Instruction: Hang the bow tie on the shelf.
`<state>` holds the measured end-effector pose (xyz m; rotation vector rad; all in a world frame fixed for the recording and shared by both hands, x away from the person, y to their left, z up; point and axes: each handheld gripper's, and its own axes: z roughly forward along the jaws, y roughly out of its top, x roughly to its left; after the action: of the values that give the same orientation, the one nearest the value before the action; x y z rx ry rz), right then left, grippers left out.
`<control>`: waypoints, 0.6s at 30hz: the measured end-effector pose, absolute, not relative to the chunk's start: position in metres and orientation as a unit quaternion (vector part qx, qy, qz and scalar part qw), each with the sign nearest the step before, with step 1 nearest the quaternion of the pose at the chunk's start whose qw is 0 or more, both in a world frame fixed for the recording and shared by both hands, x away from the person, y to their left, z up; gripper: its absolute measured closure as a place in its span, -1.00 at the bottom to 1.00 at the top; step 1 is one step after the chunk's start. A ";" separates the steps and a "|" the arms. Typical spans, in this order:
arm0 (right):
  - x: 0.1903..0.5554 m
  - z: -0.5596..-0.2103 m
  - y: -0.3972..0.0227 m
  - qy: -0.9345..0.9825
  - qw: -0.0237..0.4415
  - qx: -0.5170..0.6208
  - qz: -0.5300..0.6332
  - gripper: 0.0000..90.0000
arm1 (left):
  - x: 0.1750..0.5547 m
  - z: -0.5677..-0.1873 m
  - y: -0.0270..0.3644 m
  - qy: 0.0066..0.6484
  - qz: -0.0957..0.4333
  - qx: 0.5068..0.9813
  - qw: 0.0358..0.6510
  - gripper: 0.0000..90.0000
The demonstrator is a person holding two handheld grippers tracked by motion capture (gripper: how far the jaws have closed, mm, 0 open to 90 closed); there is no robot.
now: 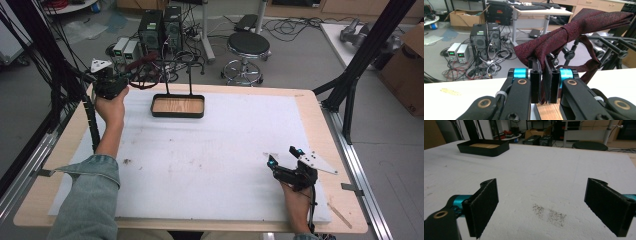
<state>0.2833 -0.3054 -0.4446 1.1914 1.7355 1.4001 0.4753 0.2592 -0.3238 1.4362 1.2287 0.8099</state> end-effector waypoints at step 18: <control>0.284 -0.445 -0.305 0.655 0.302 0.448 0.528 -0.75 | 0.482 -0.338 0.271 0.538 0.328 0.602 0.491 0.88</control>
<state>0.2836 -0.3053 -0.4449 1.1874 1.7376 1.3988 0.4822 0.2709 -0.3384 1.4606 1.3068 0.7965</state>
